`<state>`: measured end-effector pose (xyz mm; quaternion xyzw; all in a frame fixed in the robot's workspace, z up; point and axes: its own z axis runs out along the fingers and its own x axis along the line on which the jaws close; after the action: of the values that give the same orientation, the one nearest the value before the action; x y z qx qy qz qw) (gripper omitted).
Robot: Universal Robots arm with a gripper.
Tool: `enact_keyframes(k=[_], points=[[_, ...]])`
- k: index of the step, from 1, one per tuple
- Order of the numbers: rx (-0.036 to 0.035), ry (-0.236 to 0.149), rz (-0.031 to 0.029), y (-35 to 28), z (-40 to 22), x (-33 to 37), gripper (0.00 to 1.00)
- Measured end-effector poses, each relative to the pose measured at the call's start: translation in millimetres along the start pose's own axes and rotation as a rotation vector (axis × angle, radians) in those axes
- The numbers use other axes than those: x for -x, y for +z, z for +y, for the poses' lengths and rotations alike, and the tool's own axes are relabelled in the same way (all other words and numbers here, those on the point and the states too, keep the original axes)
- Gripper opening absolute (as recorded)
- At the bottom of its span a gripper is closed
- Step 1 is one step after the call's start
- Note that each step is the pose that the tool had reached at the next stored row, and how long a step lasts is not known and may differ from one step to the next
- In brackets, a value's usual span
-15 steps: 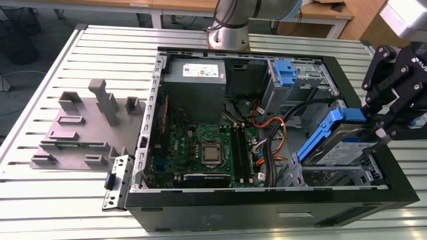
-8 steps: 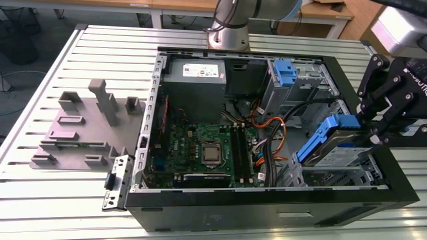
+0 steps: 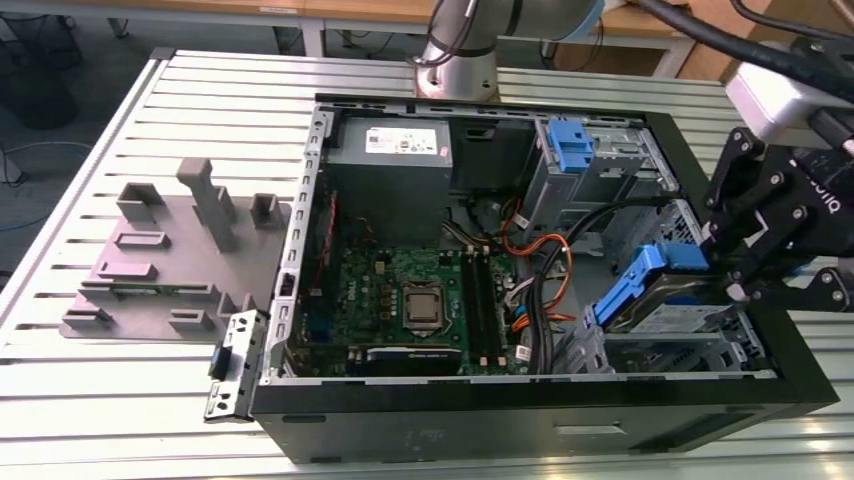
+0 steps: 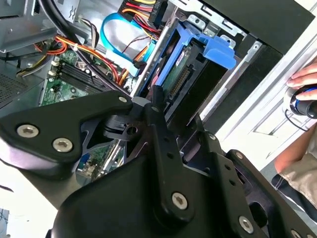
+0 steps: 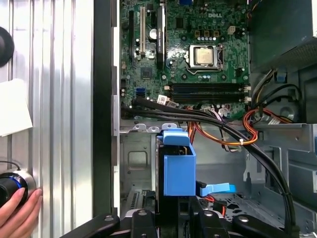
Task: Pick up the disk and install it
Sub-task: 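Insert the disk into the insertion slot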
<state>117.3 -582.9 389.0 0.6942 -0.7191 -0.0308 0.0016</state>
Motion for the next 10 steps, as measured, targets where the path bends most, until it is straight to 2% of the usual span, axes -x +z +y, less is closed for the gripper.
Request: enact_keyframes(k=[10], points=[[0.0002, 0.0, 0.0, 18.1, -0.9, -2.8, 0.35]])
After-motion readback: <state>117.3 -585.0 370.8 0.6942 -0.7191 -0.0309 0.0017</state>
